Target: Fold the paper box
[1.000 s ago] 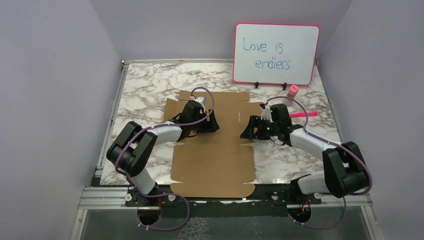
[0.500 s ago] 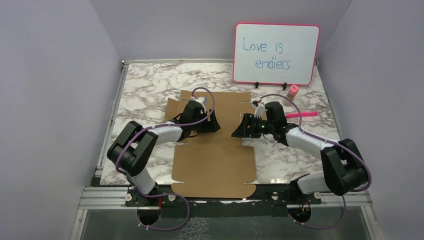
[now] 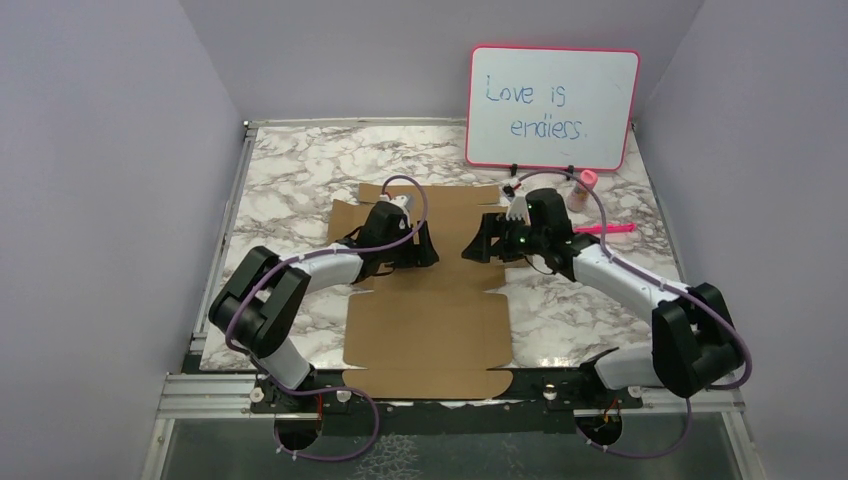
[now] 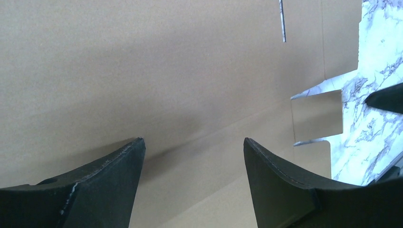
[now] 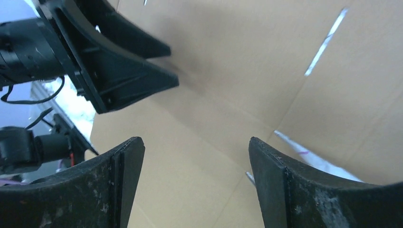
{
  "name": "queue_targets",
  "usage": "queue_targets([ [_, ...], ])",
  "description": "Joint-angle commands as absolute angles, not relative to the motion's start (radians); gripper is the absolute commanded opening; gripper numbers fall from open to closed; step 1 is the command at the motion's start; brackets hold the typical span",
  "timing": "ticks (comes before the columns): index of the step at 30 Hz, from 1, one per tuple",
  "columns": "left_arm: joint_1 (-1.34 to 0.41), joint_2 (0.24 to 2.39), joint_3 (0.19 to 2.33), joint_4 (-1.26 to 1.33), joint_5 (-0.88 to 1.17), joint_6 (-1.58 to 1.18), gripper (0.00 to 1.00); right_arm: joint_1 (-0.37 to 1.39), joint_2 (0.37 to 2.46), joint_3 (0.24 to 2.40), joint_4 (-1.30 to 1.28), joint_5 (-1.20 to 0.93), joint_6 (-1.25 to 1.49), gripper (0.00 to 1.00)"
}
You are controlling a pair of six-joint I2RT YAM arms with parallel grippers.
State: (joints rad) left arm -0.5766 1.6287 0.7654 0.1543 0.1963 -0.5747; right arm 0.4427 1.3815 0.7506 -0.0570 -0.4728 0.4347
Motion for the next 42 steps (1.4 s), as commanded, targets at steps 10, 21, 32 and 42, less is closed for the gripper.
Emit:
queue_targets([
  [10,-0.519,1.632,0.916,0.095,0.198,-0.537,0.78,0.215,1.373,0.774,-0.054,-0.268,0.384,0.86],
  [21,-0.46,1.737,0.936,0.154,0.244,-0.535,0.78,0.06,1.525,0.736,0.064,-0.358,0.439,0.78],
  [32,-0.454,1.773,0.895,0.206,0.278,-0.546,0.78,0.058,1.641,0.719,0.087,-0.439,0.412,0.54],
  [42,-0.454,1.786,0.858,0.253,0.288,-0.569,0.78,0.099,1.546,0.772,0.005,-0.411,0.342,0.16],
])
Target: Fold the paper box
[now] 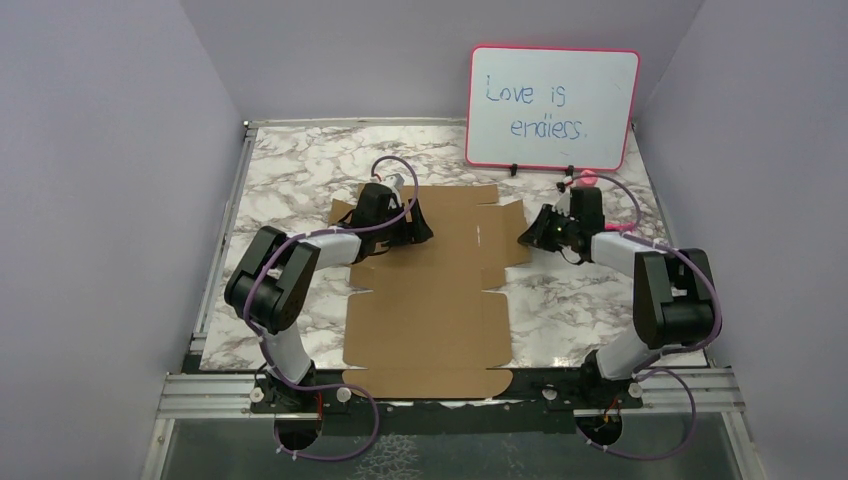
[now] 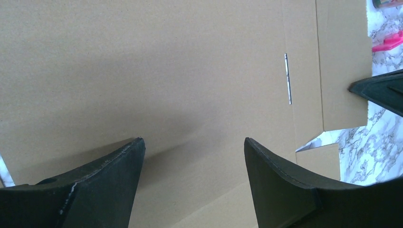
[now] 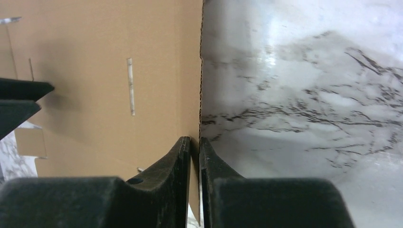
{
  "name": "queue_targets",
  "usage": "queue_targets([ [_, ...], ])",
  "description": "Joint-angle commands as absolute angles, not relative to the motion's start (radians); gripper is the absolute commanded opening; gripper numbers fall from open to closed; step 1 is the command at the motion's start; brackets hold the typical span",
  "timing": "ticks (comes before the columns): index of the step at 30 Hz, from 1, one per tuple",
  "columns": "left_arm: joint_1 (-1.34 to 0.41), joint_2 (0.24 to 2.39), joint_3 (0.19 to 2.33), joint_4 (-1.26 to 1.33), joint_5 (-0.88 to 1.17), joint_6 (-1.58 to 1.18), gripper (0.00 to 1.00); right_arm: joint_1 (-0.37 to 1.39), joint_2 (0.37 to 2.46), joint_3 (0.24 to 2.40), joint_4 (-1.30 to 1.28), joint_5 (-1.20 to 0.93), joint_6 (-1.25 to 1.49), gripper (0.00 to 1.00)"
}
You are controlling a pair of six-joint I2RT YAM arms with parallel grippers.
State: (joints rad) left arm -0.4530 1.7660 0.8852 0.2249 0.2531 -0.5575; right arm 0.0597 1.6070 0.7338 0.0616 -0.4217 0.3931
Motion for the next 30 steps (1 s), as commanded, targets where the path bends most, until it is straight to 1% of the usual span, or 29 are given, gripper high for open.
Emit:
queue_targets([
  [1,-0.454,1.787,0.855,0.256,0.286,-0.57,0.78,0.116,1.536,0.787,-0.027,-0.386,0.329,0.15],
  [7,-0.454,1.782,0.848,0.257,0.28,-0.572,0.78,0.239,1.504,0.899,-0.181,-0.18,0.273,0.14],
  [11,-0.454,1.779,0.846,0.255,0.273,-0.571,0.78,0.341,1.505,0.978,-0.276,0.006,0.239,0.14],
  [16,-0.454,1.78,0.845,0.256,0.273,-0.572,0.78,0.462,1.552,1.078,-0.383,0.217,0.217,0.14],
  [22,-0.454,1.779,0.843,0.26,0.272,-0.576,0.78,0.605,1.624,1.181,-0.482,0.422,0.213,0.15],
  [24,-0.454,1.78,0.841,0.261,0.273,-0.577,0.78,0.642,1.642,1.206,-0.493,0.436,0.219,0.18],
  [30,-0.454,1.781,0.844,0.262,0.274,-0.579,0.78,0.673,1.669,1.223,-0.436,0.296,0.238,0.23],
])
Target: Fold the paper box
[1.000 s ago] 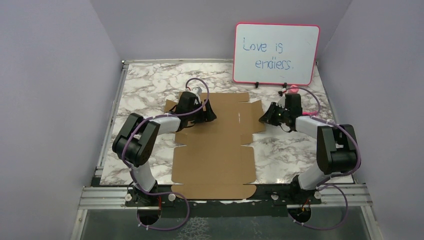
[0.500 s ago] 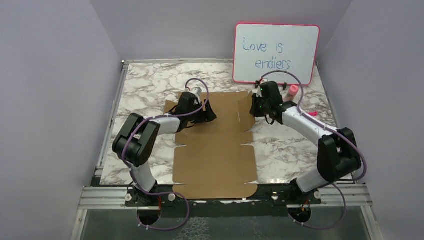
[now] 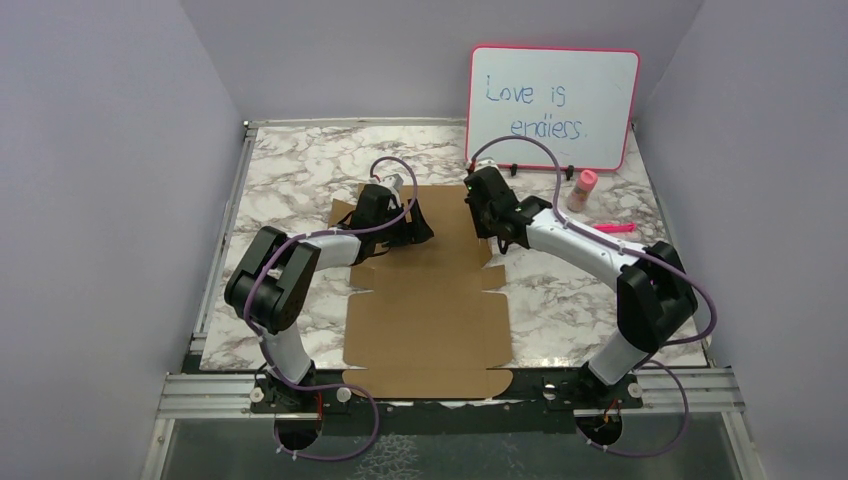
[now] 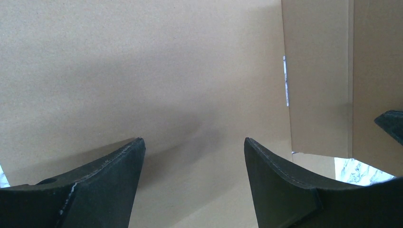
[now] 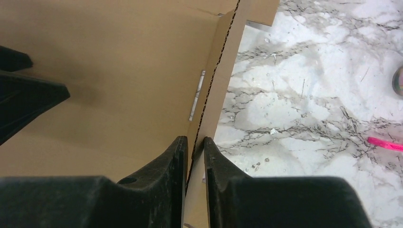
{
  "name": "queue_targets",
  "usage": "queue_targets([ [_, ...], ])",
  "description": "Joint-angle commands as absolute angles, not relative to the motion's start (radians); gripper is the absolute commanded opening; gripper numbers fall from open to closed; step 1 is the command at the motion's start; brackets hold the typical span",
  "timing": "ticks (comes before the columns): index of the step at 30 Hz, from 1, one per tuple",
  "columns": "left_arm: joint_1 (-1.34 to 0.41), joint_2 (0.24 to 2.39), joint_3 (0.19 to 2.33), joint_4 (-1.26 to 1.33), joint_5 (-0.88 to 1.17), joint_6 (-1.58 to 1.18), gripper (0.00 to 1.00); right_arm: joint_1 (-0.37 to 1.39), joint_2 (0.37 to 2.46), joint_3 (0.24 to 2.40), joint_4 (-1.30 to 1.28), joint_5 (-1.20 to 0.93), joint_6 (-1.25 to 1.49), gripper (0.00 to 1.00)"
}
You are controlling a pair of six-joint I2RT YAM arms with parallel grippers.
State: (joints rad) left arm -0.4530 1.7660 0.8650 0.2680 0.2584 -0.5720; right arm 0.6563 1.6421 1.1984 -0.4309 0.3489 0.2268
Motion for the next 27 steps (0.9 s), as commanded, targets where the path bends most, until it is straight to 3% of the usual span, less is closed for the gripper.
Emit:
queue_targets([
  [1,-0.454,1.781,0.842,0.261,0.275,-0.58,0.78,0.676,1.677,1.227,-0.431,0.28,0.241,0.25],
  [27,-0.454,1.787,0.835,0.272,0.281,-0.592,0.78,0.713,1.825,1.287,-0.344,0.081,0.268,0.45],
])
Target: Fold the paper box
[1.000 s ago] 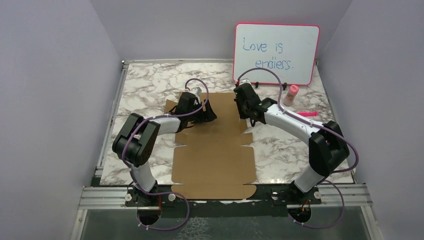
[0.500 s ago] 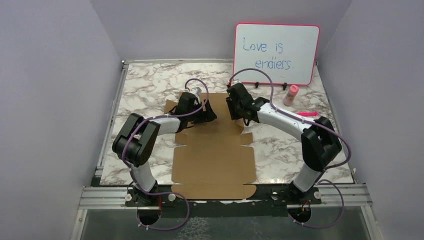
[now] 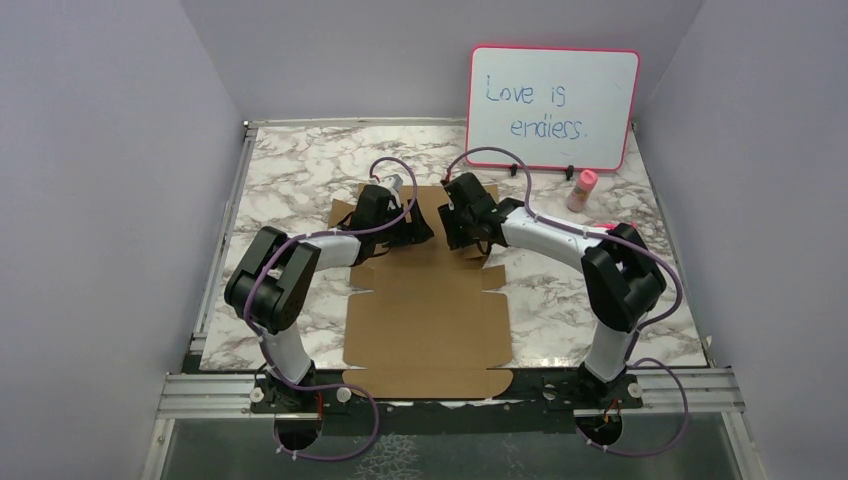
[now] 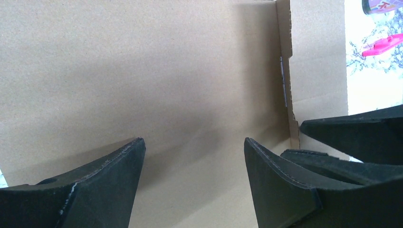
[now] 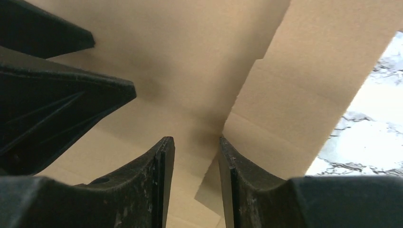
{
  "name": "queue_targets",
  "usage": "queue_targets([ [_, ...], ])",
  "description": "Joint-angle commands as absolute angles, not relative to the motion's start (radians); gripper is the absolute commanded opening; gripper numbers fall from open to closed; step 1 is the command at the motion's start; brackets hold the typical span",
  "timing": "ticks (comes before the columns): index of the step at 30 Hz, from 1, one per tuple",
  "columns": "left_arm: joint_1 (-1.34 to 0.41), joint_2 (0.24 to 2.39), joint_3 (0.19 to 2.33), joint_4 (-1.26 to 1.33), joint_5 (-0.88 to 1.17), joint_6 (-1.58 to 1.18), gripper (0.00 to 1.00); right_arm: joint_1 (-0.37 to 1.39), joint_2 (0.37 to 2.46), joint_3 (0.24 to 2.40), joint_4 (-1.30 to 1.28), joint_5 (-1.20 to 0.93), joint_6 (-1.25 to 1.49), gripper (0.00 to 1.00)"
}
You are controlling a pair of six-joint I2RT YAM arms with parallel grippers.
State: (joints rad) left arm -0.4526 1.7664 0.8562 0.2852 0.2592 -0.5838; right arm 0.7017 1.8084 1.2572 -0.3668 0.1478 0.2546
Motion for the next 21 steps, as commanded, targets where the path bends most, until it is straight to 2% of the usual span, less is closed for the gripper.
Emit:
queue_targets([
  [1,-0.454,1.786,0.835,0.272,0.281,-0.592,0.78,0.713,1.824,1.289,-0.344,0.072,0.267,0.45],
  [13,-0.454,1.778,0.837,0.265,0.282,-0.591,0.78,0.691,1.708,1.273,-0.334,0.214,0.204,0.59],
  [21,-0.452,1.78,0.846,0.256,0.279,-0.584,0.78,0.456,1.701,1.212,-0.173,-0.03,0.238,0.61],
])
